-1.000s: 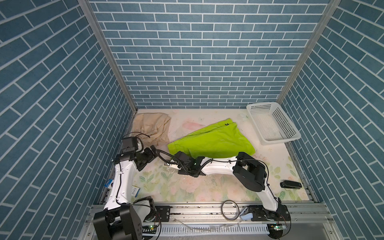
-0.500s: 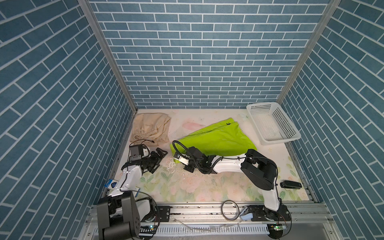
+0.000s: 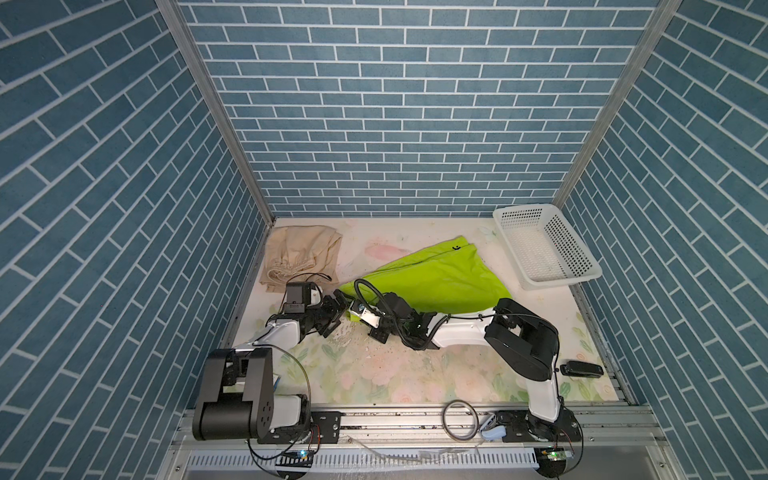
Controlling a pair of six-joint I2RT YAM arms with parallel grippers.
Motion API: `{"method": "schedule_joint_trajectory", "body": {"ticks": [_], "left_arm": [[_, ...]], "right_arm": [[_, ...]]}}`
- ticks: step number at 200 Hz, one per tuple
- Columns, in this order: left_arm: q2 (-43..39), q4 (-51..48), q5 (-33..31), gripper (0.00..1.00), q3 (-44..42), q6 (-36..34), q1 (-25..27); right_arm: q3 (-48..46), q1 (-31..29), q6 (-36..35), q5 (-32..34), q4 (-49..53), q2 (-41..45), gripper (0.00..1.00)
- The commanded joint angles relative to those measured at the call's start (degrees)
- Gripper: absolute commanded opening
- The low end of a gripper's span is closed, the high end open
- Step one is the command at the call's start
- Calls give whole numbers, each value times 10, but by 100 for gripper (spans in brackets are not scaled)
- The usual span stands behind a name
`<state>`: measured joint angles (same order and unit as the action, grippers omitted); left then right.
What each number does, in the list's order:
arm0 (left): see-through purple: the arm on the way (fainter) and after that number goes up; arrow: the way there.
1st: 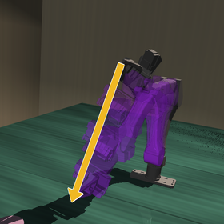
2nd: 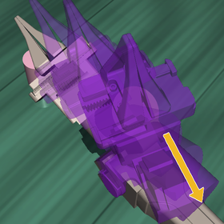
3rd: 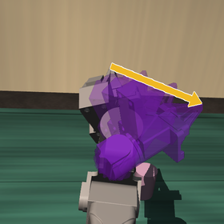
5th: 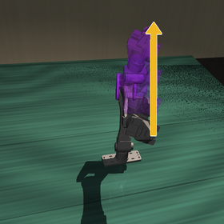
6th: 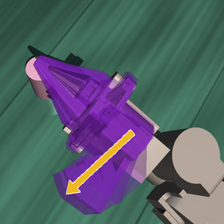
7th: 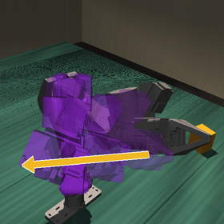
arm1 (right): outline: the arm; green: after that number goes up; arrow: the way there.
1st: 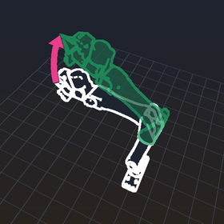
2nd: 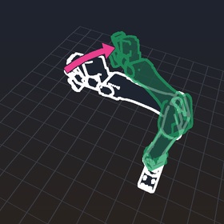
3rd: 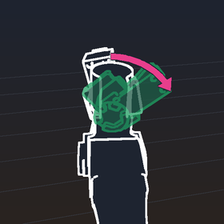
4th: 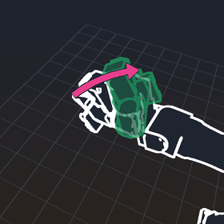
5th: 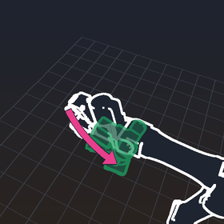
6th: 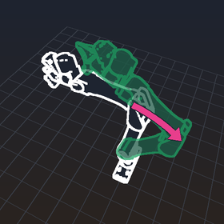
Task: Fold and stack the shorts
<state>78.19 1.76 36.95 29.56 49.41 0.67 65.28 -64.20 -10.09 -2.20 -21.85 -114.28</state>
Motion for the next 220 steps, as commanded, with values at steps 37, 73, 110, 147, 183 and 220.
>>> {"method": "schedule_joint_trajectory", "body": {"ticks": [37, 73, 110, 147, 183, 220], "left_arm": [[23, -39, -61, 54, 62, -51, 59], [-11, -247, -129, 7, 151, -148, 77], [-33, -403, -177, 0, 229, -214, 77], [-9, -511, -202, 0, 324, -273, 77], [29, -607, -224, 0, 436, -330, 75], [67, -691, -263, 0, 542, -373, 69]], "right_arm": [[2, 0, 28, -25, -29, 38, 0], [3, 2, 51, -70, 13, 60, 17], [-67, 46, 123, -115, 59, 183, 46], [-127, 106, 124, -90, 132, 312, 39], [-117, 118, 89, -104, 191, 276, 4], [-71, 112, 100, -215, 189, 174, 0]]}}
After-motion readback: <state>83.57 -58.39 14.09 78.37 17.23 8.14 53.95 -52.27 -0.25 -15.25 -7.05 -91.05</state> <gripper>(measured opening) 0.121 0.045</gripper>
